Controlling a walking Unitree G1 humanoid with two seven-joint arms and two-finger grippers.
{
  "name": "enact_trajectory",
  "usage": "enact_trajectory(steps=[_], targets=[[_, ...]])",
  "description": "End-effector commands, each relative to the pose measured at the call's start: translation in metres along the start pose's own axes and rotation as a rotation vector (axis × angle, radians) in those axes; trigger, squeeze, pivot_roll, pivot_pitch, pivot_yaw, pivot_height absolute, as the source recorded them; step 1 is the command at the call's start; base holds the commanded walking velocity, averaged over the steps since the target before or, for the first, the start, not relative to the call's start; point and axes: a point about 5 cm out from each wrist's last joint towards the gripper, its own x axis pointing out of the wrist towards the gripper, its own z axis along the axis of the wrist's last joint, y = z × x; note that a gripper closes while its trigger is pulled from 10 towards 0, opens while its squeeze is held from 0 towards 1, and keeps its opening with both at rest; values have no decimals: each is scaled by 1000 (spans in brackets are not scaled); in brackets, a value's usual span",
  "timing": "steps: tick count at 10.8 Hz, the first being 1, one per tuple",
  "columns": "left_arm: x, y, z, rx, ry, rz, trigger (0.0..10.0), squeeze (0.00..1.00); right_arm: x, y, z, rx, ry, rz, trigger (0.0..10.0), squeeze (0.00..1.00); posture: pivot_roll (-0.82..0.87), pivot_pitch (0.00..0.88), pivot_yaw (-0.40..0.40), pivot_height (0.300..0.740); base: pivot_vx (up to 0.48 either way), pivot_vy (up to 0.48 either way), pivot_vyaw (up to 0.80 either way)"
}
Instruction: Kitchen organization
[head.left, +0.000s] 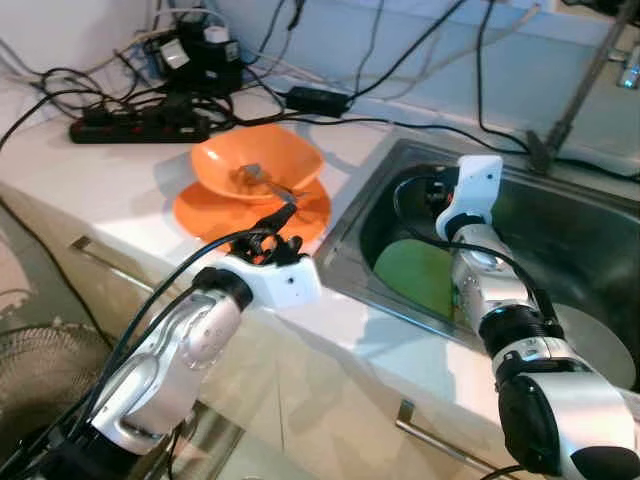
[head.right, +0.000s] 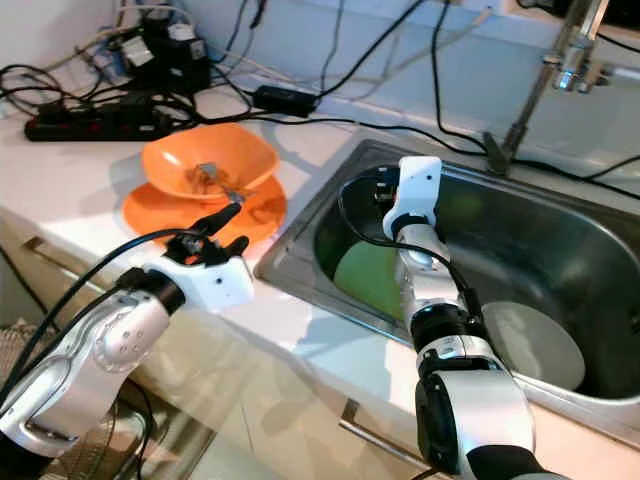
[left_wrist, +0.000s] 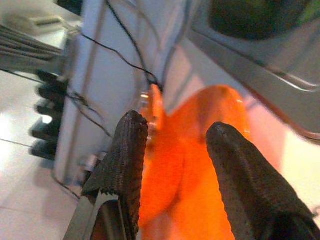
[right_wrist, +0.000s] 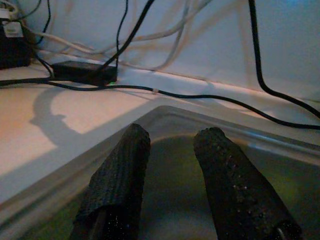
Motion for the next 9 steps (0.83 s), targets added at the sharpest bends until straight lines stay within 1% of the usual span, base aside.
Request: enact_trajectory(steps=[1,3,4,5,7,9], targets=[[-4,1,-9,17,-1,40,10000,0,-2,-3,-2,10,-6,-10,10000,0,286,29,-61,740,0,0,0],[-11,-1,-23,53,-2,78,10000,0,-3,-4,-2,16,-9,-16,10000,0,282,30,-61,740,0,0,0],[-13,3,-32,60,16,106,10000,0,-4,-4,-3,20,-10,-18,10000,0,284,30,-61,740,0,0,0],[-12,1,-41,64,28,108,10000,0,-4,-3,-4,22,-10,-18,10000,0,285,28,-63,740,0,0,0],[-7,0,-45,59,32,108,10000,0,-3,-1,-2,23,-13,-15,10000,0,278,24,-61,740,0,0,0],[4,3,-46,55,20,122,10000,0,-3,-1,-2,24,-14,-17,10000,0,277,20,-61,740,0,0,0]])
